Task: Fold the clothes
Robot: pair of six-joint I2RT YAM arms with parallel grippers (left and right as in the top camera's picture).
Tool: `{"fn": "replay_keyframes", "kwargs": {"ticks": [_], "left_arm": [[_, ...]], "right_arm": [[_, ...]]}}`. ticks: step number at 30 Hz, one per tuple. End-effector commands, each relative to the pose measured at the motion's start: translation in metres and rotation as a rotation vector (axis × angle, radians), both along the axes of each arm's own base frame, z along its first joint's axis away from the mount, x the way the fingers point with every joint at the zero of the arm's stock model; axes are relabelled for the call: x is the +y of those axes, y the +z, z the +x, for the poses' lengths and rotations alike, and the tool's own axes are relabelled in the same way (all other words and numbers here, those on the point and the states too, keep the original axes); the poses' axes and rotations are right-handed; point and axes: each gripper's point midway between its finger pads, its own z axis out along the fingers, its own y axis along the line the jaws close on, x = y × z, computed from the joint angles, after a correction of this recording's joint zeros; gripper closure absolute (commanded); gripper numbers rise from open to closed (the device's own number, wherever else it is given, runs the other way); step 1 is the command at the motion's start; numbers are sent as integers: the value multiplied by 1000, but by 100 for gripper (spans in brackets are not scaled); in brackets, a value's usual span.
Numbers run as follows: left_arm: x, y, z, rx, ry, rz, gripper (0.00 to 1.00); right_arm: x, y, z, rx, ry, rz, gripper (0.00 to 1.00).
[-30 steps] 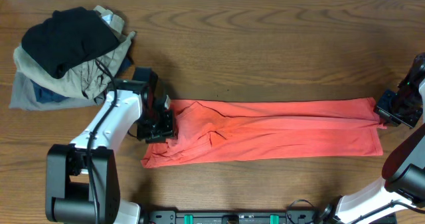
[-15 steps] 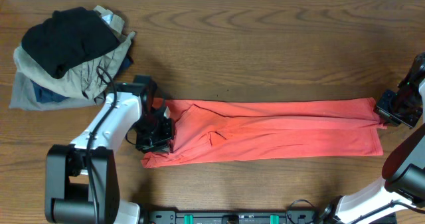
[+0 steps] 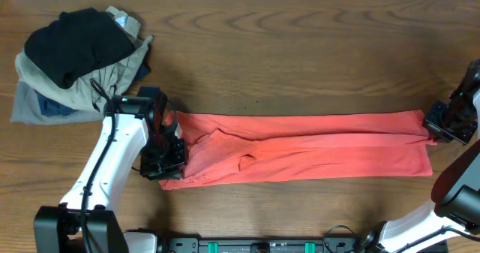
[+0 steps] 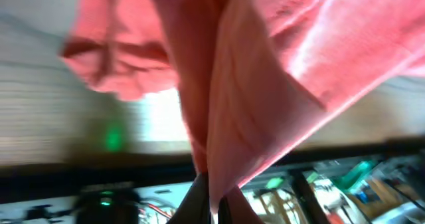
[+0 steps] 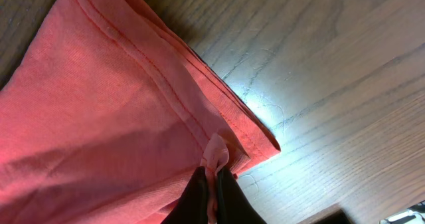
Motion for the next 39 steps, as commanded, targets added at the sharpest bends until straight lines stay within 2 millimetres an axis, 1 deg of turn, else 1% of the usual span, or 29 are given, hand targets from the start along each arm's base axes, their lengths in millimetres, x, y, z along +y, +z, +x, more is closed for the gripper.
{"fn": "replay_keyframes", "kwargs": {"ticks": [1,4,7,9,11,12,14,19,20,22,25,27,28,29,30,33,39], "left_arm": [[26,4,17,-90,44,113,94],[38,11,44,-199,126,109,94],[45,26,75,-329,206,53,94],[45,34,89,-387,234,14,94],[43,40,97,-419,252,-29,93],[42,41,98,-420,256,-40,94],[42,40,91,-393,260,-43,94],[38,38,59,-257,264,-44,94],[37,39,54,-244,257,-44,94],[36,41,51,-245,243,-46,94],[35,43,52,-260,238,-55,94],[33,42,51,-255,228,-58,91],[32,41,51,-254,219,-58,83],[31,38,51,-254,214,-56,70],[30,35,52,-259,210,-57,65],[27,24,60,-286,190,-59,60],[14,0,73,-302,130,-63,60]], "right_arm": [[-6,3,-3,4,8,-26,95],[-6,3,-3,5,8,-26,95],[-6,3,-3,5,8,-25,95],[-6,3,-3,6,8,-25,95],[-6,3,-3,6,8,-25,95],[-6,3,-3,6,8,-25,95],[-6,3,-3,6,9,-26,94],[-6,3,-3,6,11,-26,94],[-6,3,-3,6,11,-26,93],[-6,3,-3,6,11,-26,94],[-6,3,-3,6,10,-25,94],[-6,3,-3,6,11,-25,94],[-6,3,-3,6,10,-25,94],[-6,3,-3,6,10,-25,94],[-6,3,-3,6,10,-25,94],[-6,3,-3,6,11,-24,94],[-6,3,-3,6,11,-24,93]]}}
